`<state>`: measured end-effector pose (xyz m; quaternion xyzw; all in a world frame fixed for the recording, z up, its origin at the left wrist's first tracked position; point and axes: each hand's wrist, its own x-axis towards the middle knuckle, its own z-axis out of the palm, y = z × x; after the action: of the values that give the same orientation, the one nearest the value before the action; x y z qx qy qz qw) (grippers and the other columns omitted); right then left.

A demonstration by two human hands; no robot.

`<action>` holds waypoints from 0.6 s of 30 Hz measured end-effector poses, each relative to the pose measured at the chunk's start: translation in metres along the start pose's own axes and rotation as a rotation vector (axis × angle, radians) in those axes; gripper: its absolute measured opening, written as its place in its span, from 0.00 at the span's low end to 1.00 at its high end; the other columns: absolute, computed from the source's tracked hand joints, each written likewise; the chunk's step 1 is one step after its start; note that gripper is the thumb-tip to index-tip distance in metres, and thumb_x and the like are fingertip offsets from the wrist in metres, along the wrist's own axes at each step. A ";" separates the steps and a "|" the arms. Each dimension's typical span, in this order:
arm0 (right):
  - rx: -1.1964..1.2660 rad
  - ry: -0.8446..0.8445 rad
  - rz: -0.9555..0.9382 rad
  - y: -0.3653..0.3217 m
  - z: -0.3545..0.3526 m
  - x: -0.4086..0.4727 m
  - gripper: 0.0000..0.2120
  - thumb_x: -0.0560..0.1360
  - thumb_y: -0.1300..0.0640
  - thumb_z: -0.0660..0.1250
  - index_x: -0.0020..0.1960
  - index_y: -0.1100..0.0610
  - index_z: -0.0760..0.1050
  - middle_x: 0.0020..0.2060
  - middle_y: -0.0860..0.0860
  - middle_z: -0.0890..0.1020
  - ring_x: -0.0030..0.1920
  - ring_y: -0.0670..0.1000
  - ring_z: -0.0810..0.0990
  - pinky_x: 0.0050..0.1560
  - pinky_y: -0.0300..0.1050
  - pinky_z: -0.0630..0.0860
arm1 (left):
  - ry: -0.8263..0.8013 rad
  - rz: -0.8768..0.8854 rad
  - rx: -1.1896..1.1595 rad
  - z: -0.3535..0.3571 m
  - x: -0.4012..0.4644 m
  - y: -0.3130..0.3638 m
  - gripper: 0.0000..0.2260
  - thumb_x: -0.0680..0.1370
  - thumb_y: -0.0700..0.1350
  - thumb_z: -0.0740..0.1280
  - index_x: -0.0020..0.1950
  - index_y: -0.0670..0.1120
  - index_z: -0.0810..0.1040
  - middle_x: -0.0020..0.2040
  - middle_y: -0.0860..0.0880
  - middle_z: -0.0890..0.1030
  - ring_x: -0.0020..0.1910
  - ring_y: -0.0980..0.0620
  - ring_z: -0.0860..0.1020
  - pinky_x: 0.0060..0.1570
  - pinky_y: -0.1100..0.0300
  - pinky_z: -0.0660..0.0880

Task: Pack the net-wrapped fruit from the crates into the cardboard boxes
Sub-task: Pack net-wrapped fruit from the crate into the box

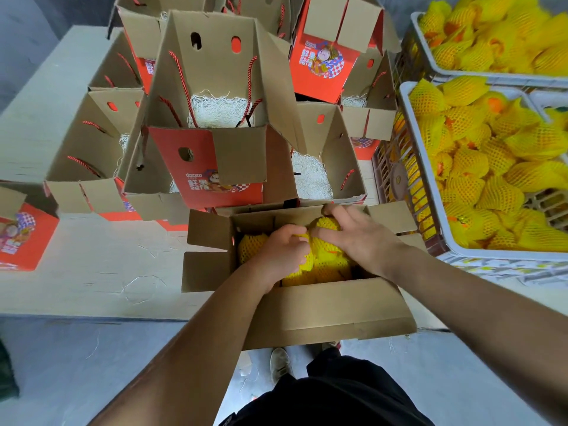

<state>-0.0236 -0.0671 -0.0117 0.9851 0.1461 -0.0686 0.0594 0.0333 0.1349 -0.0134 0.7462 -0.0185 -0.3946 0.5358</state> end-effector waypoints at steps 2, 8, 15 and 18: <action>-0.200 -0.106 -0.028 0.002 0.006 0.007 0.32 0.79 0.60 0.65 0.76 0.38 0.59 0.74 0.52 0.60 0.69 0.58 0.63 0.67 0.52 0.67 | 0.118 0.111 0.289 -0.011 -0.002 -0.001 0.14 0.83 0.44 0.61 0.68 0.50 0.76 0.61 0.52 0.80 0.56 0.52 0.79 0.59 0.55 0.77; -0.138 -0.583 0.124 -0.019 0.016 0.031 0.46 0.77 0.59 0.69 0.81 0.40 0.41 0.75 0.52 0.46 0.76 0.62 0.53 0.69 0.58 0.68 | 0.008 0.092 0.602 -0.021 -0.004 -0.014 0.11 0.83 0.47 0.63 0.62 0.51 0.82 0.61 0.49 0.82 0.60 0.49 0.79 0.59 0.58 0.75; 0.197 -0.498 0.174 -0.017 -0.016 0.005 0.44 0.80 0.52 0.65 0.81 0.38 0.37 0.81 0.49 0.46 0.77 0.61 0.55 0.77 0.57 0.59 | -0.072 0.130 0.731 -0.009 -0.002 -0.006 0.16 0.84 0.49 0.61 0.72 0.53 0.76 0.71 0.51 0.78 0.69 0.50 0.75 0.69 0.54 0.72; 0.244 -0.333 0.210 -0.015 -0.025 -0.015 0.32 0.80 0.49 0.62 0.81 0.46 0.54 0.78 0.53 0.60 0.74 0.59 0.63 0.76 0.51 0.58 | -0.035 0.161 0.819 0.005 -0.003 0.003 0.14 0.84 0.51 0.61 0.67 0.54 0.78 0.65 0.52 0.81 0.63 0.49 0.78 0.64 0.50 0.76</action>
<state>-0.0394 -0.0533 0.0137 0.9699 0.0214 -0.2408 -0.0299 0.0297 0.1311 -0.0100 0.8869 -0.2415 -0.3243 0.2233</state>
